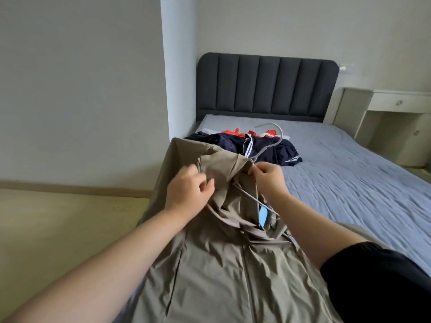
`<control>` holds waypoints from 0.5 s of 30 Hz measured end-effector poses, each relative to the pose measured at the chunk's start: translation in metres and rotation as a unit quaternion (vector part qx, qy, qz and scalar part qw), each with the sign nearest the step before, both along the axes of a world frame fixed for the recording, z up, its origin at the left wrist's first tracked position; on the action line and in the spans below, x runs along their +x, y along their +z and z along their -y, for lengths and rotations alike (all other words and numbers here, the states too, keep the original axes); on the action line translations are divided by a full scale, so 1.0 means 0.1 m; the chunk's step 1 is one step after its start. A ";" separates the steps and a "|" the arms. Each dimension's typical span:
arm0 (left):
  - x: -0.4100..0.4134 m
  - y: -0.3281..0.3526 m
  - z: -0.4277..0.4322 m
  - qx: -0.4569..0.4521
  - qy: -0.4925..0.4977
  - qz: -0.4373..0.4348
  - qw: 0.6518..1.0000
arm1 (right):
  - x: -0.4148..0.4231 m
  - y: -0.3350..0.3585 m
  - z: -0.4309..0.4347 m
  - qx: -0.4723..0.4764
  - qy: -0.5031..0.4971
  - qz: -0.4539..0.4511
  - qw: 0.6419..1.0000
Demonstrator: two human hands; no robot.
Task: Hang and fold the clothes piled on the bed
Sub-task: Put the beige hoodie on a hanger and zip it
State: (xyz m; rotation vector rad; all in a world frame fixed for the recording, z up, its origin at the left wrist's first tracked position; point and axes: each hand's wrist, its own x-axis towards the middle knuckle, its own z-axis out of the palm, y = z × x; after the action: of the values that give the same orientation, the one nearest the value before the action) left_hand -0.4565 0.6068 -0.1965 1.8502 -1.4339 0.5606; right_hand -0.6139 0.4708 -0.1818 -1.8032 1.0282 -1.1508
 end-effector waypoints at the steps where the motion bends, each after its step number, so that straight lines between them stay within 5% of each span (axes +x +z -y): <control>1: -0.01 0.12 0.01 -0.085 -0.013 0.069 0.994 | -0.01 0.06 -0.02 -0.017 0.006 -0.008 1.000; 2: -0.02 0.25 0.04 -0.108 -0.023 0.115 0.987 | -0.01 0.11 -0.05 -0.032 0.012 -0.014 0.999; 4: -0.02 0.44 0.14 -0.014 -0.006 0.165 0.986 | -0.01 0.20 -0.10 -0.066 0.020 -0.027 0.997; 7: -0.05 0.54 0.27 0.122 0.003 0.138 0.983 | -0.04 0.31 -0.17 -0.097 0.027 -0.037 0.994; 15: -0.07 0.37 0.33 0.114 -0.025 0.103 0.988 | -0.14 0.27 -0.22 -0.106 -0.002 -0.041 0.993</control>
State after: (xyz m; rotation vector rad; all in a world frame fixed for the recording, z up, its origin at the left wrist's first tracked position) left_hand -0.4637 0.5735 -0.1594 1.9716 -1.7375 0.5989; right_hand -0.6282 0.4932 -0.1551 -2.0302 0.9875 -1.2376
